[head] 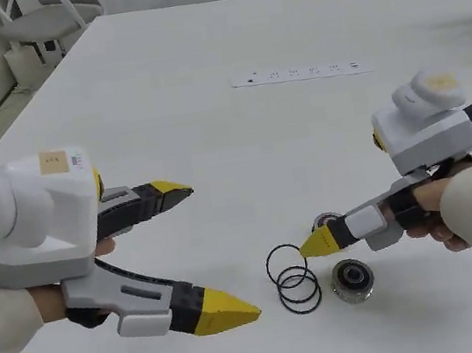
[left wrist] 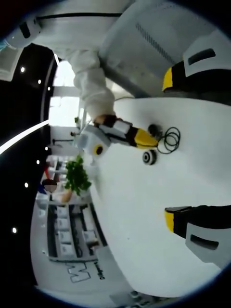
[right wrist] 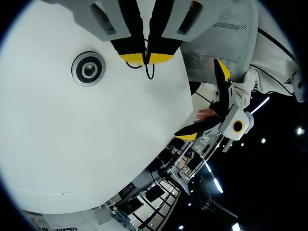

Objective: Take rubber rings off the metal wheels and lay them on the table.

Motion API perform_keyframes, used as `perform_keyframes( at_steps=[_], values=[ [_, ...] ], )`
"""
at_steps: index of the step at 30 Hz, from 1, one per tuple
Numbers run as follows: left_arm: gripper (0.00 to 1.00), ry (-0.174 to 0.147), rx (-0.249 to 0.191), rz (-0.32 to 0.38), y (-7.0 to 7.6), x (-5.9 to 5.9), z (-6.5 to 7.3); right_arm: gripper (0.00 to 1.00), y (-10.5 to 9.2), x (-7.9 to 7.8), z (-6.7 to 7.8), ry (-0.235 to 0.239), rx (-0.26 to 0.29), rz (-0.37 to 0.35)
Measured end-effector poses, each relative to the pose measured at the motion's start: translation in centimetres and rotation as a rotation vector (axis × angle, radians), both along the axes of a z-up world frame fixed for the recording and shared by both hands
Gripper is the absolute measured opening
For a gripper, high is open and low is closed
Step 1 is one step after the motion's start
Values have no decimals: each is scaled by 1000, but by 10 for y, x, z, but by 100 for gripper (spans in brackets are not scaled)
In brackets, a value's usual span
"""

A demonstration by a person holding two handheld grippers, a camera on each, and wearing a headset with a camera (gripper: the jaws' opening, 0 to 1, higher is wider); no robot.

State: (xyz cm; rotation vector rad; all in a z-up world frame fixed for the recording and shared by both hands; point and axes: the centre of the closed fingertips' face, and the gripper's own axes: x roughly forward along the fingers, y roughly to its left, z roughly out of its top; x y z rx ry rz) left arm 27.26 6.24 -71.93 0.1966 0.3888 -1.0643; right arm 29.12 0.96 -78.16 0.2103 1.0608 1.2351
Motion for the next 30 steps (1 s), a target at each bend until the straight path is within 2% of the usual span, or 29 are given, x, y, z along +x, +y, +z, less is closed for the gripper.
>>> perform_keyframes(
  at_steps=[9,23,30],
  values=[
    [99,5,7,-4,0,-1,-2,0,-2,-3,-9,8,-34,5],
    [98,11,19,-10,0,-3,-4,0,-7,0,-15,-1,-65,-10],
    [98,13,20,-10,0,-4,-5,0,-7,0,-15,-6,-61,-2]
  ],
)
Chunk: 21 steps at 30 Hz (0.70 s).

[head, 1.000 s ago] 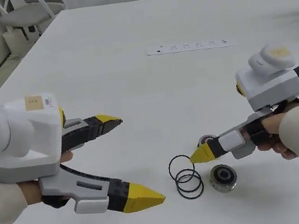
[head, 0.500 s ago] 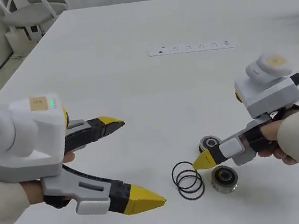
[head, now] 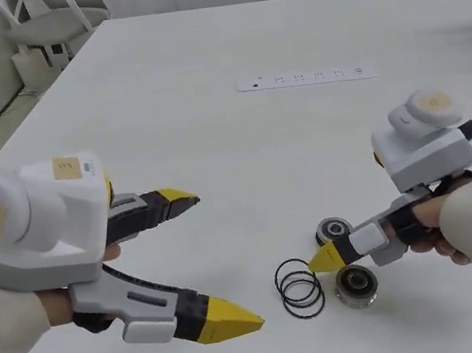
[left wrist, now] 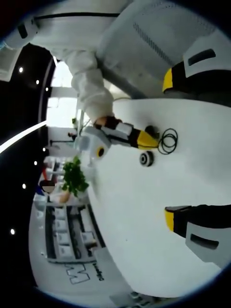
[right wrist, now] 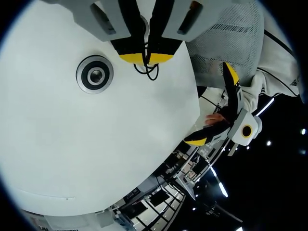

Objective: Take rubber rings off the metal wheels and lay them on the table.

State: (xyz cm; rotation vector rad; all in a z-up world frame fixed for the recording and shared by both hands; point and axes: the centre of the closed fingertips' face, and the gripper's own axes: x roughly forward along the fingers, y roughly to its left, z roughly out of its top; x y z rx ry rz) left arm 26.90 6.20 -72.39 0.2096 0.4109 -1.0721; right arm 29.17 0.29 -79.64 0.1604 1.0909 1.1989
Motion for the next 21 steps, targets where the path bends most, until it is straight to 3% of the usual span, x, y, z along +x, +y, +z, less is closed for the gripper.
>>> perform_keyframes(
  at_steps=[21],
  values=[
    [98,5,5,0,1,-1,-1,0,-3,-1,-4,-51,-32,27]
  ],
)
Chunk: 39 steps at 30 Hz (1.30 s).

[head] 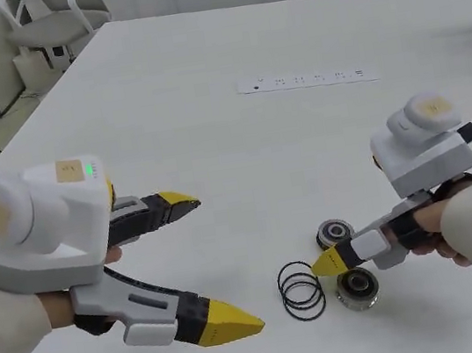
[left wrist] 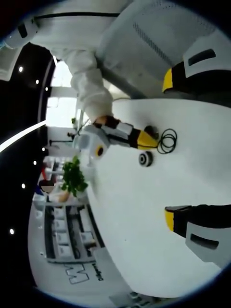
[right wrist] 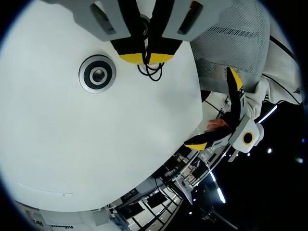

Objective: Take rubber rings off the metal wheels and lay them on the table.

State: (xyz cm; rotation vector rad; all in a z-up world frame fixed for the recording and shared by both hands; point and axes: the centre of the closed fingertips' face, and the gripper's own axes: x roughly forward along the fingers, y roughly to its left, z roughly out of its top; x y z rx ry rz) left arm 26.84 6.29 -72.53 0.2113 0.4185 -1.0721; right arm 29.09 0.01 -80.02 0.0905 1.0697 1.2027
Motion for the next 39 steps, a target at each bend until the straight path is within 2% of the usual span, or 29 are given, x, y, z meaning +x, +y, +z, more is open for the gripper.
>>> perform_keyframes(
  at_steps=[21,30,39],
  values=[
    [97,-1,6,2,0,0,0,2,-3,4,0,-41,-21,10],
    [97,0,11,2,1,0,-1,2,-3,5,1,-44,-21,13],
    [97,0,11,8,2,1,-1,2,-6,12,9,-63,-1,-8]
  ],
)
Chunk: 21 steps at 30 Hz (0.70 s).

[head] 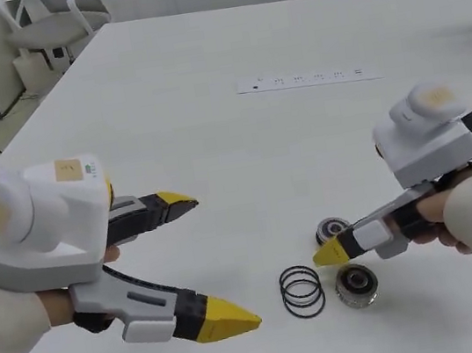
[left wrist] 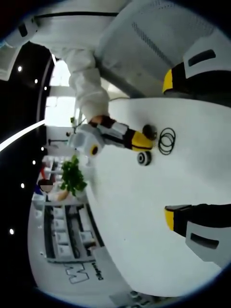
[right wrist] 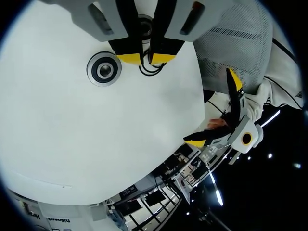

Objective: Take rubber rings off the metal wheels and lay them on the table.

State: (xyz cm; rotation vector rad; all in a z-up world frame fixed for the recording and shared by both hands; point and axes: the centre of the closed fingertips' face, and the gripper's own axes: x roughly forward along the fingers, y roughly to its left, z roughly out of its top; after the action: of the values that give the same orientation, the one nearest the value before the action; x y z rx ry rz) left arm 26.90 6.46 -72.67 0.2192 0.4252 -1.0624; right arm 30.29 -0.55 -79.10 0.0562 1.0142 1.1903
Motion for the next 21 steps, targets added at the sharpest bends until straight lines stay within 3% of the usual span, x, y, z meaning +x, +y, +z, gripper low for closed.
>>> perform_keyframes(
  at_steps=[21],
  values=[
    [97,2,-3,8,1,2,0,3,-20,38,37,-83,113,-150]
  ],
)
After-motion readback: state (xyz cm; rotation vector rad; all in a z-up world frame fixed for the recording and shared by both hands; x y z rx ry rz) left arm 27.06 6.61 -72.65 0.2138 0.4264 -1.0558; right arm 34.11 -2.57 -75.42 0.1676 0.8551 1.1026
